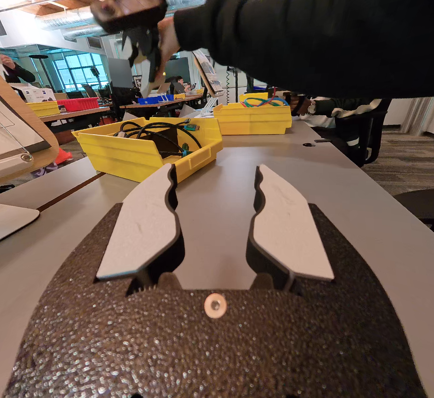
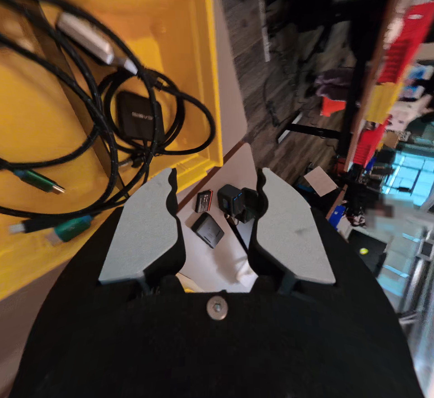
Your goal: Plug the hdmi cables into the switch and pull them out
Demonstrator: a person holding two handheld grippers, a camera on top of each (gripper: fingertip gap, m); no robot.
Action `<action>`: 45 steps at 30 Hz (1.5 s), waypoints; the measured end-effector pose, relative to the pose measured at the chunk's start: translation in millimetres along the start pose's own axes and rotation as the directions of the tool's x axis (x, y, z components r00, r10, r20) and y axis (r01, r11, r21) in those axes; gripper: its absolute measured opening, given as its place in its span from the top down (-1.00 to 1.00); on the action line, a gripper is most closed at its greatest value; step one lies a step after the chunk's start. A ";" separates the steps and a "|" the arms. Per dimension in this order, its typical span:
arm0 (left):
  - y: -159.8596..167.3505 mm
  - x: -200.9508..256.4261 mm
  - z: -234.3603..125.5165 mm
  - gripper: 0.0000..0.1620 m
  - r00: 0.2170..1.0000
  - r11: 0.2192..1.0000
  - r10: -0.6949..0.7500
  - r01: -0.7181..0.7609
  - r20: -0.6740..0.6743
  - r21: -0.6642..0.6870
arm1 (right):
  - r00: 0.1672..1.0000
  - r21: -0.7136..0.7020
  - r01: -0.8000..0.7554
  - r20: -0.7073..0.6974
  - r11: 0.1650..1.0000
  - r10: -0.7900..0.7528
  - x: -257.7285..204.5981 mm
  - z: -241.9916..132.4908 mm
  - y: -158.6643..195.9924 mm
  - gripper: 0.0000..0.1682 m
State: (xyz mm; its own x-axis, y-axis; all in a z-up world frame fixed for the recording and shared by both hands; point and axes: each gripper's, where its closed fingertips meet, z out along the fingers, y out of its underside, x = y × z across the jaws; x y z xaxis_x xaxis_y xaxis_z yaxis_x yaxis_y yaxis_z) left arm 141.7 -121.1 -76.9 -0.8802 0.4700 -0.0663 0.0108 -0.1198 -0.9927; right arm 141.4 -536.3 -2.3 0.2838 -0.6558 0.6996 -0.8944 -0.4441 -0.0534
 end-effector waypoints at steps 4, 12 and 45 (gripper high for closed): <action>0.2 -2.4 0.2 0.23 1.000 1.000 -0.006 0.006 0.014 -0.002 | 0.949 0.263 -0.310 0.038 0.914 0.311 -37.7 -73.8 7.3 0.28; 6.6 -3.3 5.6 0.23 0.997 0.997 0.049 -0.046 0.056 -0.058 | 0.774 0.344 -0.627 0.169 0.700 0.610 -185.3 -122.5 70.3 0.21; 50.3 -110.1 112.7 0.89 0.651 0.867 0.239 0.191 0.721 -0.460 | 0.469 0.600 -0.784 0.407 0.158 0.784 -254.2 -181.1 71.3 0.18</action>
State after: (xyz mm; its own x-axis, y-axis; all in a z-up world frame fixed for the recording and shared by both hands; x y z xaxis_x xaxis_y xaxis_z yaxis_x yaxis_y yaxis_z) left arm 185.7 -277.4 -108.1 -0.9123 -0.3529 -0.2079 0.0596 0.3880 -0.9197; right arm -57.1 -290.7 -54.9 -0.4275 -0.9040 -0.0034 -0.1567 0.0777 -0.9846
